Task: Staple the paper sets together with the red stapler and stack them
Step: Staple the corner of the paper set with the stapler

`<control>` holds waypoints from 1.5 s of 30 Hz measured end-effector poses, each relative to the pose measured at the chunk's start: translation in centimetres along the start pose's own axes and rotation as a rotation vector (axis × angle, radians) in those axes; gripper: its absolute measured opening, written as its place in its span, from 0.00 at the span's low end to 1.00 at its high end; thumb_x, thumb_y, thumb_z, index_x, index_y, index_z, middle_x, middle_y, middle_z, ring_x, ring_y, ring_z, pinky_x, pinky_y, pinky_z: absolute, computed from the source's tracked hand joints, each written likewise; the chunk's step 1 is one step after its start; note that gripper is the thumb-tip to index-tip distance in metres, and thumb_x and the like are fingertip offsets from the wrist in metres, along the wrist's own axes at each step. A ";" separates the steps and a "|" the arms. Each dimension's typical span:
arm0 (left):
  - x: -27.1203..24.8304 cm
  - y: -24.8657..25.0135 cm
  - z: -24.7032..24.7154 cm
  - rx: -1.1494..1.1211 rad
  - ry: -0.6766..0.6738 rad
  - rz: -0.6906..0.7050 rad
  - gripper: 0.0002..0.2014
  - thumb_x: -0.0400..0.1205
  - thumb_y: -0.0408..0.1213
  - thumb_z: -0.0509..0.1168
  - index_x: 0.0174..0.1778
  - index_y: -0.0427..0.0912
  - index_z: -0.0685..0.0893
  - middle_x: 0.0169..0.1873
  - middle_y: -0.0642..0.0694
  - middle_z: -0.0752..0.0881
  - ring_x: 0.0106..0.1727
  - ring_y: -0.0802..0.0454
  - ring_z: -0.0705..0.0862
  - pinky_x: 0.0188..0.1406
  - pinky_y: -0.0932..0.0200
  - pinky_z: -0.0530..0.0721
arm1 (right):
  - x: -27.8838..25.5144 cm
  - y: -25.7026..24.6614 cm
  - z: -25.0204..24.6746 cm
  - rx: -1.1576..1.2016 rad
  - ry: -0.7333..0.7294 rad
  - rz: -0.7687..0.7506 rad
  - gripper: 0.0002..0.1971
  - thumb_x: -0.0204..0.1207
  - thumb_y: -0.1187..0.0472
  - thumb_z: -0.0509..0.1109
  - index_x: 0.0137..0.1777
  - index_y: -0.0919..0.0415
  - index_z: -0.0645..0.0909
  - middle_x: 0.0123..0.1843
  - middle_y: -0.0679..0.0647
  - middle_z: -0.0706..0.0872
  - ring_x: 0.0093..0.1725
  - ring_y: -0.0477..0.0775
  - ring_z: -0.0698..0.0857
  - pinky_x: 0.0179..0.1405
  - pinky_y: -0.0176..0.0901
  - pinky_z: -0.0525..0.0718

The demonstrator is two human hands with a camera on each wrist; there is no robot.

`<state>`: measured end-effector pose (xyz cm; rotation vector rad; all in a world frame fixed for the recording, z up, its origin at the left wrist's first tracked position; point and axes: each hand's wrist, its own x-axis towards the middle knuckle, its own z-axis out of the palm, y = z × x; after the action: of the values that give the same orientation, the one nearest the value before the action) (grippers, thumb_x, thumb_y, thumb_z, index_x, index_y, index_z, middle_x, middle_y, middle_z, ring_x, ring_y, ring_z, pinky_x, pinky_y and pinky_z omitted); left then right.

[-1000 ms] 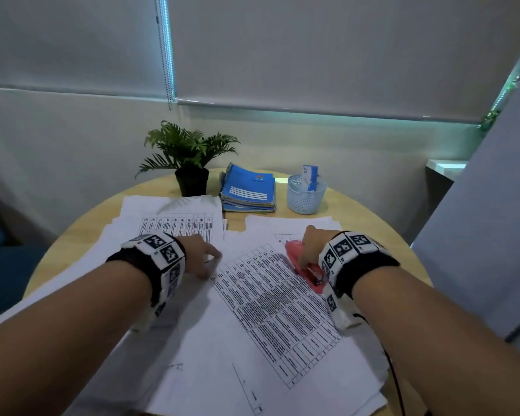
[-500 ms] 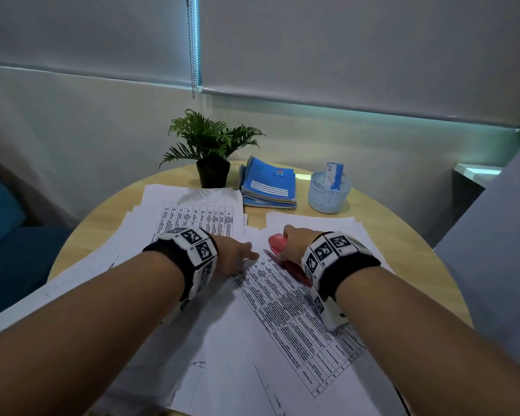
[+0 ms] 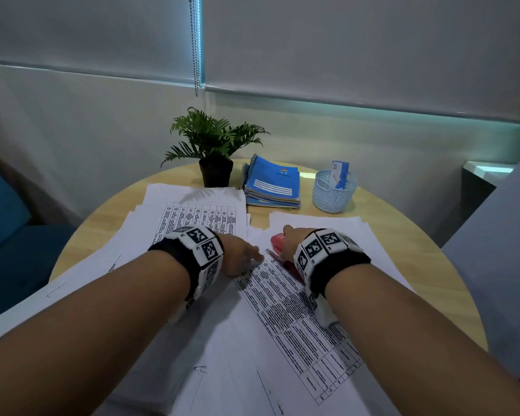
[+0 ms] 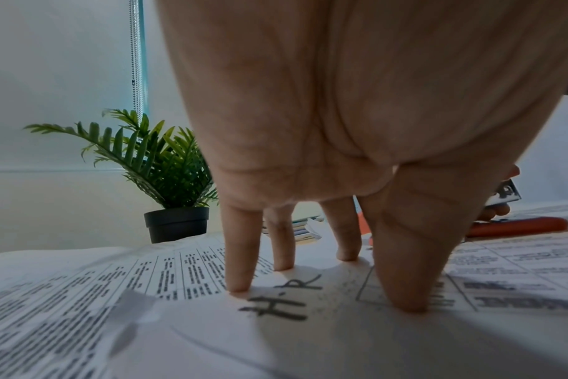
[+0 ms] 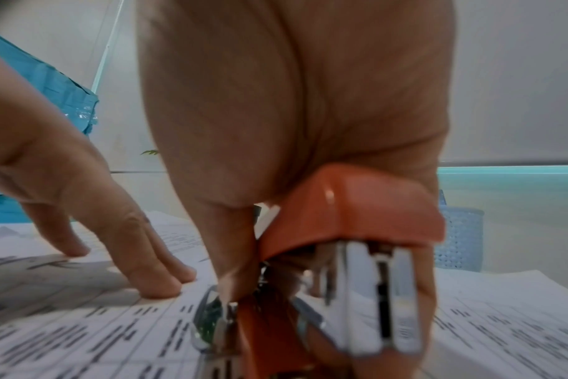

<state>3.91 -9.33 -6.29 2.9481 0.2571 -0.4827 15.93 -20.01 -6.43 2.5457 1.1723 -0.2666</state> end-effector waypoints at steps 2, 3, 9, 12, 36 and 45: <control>0.0 0.0 -0.2 0.017 -0.008 -0.014 0.22 0.86 0.39 0.57 0.78 0.51 0.67 0.77 0.49 0.70 0.76 0.50 0.69 0.71 0.63 0.63 | 0.3 0.0 0.0 0.018 -0.003 -0.008 0.24 0.78 0.51 0.69 0.69 0.59 0.67 0.65 0.57 0.78 0.62 0.62 0.80 0.60 0.61 0.81; 0.0 0.0 -0.2 0.025 -0.005 -0.013 0.23 0.86 0.37 0.58 0.79 0.50 0.67 0.76 0.48 0.70 0.76 0.49 0.69 0.72 0.61 0.64 | 0.2 -0.1 -0.1 0.031 -0.026 -0.001 0.25 0.78 0.50 0.69 0.69 0.59 0.67 0.65 0.57 0.78 0.62 0.63 0.81 0.60 0.62 0.81; 0.0 0.4 -0.2 0.044 -0.008 -0.023 0.27 0.84 0.34 0.60 0.80 0.52 0.64 0.78 0.50 0.66 0.77 0.49 0.66 0.74 0.57 0.64 | 0.5 -0.2 0.8 0.098 0.038 -0.078 0.16 0.83 0.55 0.62 0.66 0.59 0.69 0.64 0.59 0.76 0.62 0.61 0.80 0.57 0.50 0.78; 0.0 1.0 -0.4 0.132 -0.048 -0.040 0.31 0.81 0.35 0.63 0.80 0.56 0.62 0.77 0.52 0.64 0.72 0.47 0.72 0.68 0.58 0.70 | 0.6 0.1 1.1 0.141 0.047 -0.070 0.18 0.84 0.54 0.60 0.70 0.61 0.68 0.66 0.59 0.76 0.65 0.61 0.79 0.57 0.48 0.76; 0.8 0.8 -0.1 0.231 -0.046 -0.015 0.31 0.81 0.41 0.61 0.80 0.58 0.59 0.76 0.51 0.64 0.65 0.43 0.76 0.63 0.56 0.74 | 2.9 1.6 -0.9 -0.075 -0.171 -0.073 0.06 0.79 0.46 0.69 0.46 0.42 0.74 0.40 0.47 0.78 0.37 0.47 0.74 0.30 0.37 0.71; 0.7 0.9 -0.4 0.217 -0.039 0.001 0.30 0.81 0.41 0.62 0.80 0.57 0.62 0.76 0.50 0.64 0.69 0.47 0.74 0.68 0.58 0.70 | 1.0 1.8 0.2 -0.054 -0.070 -0.136 0.14 0.83 0.49 0.62 0.64 0.53 0.72 0.64 0.59 0.80 0.54 0.61 0.83 0.54 0.52 0.84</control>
<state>4.90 -9.98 -6.03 3.1442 0.2116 -0.6033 17.95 -20.49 -6.55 2.3941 1.3099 -0.3494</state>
